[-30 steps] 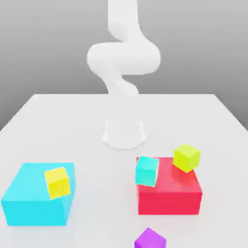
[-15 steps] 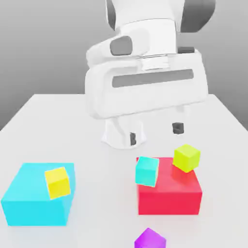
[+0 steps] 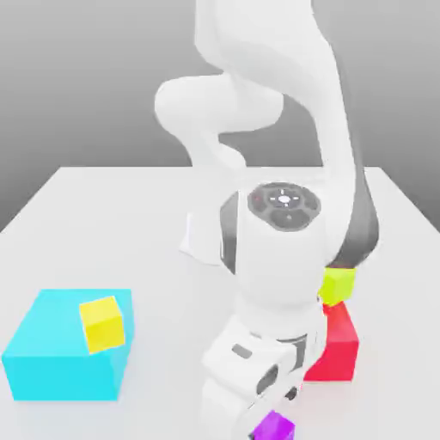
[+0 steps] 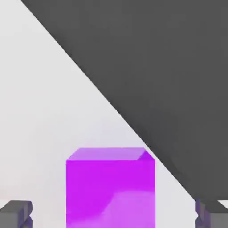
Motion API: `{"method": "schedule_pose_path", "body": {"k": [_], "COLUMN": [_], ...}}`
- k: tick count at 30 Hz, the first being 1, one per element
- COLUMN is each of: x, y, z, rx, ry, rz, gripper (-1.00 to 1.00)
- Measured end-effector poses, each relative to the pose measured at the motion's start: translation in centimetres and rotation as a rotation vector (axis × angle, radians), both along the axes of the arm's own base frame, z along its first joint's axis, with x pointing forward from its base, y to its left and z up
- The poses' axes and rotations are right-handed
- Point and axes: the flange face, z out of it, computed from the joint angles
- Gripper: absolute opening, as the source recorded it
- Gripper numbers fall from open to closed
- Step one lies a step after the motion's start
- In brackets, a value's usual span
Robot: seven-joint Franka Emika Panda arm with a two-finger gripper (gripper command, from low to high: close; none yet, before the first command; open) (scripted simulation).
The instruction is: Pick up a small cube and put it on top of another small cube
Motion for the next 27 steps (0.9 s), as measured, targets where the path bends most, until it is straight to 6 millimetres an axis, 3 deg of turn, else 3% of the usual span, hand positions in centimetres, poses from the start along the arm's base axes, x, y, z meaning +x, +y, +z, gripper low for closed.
{"method": "schedule_pose_path", "body": {"k": [7,12,17,22,27], "x": [0.0,-0.3,-4.1,-9.1,-14.0], "y": [0.0,0.4,4.6,9.3,10.9], "z": [-0.1,5.7,10.1,13.8,16.8], "rx": [0.000,0.005,0.053,0.077,0.074], "ry": [0.002,0.004,0.020,0.032,0.033], "rz": [0.001,0.004,0.057,0.145,0.191], "gripper": [-1.00,-1.00,-1.00,-1.00,-1.00]}}
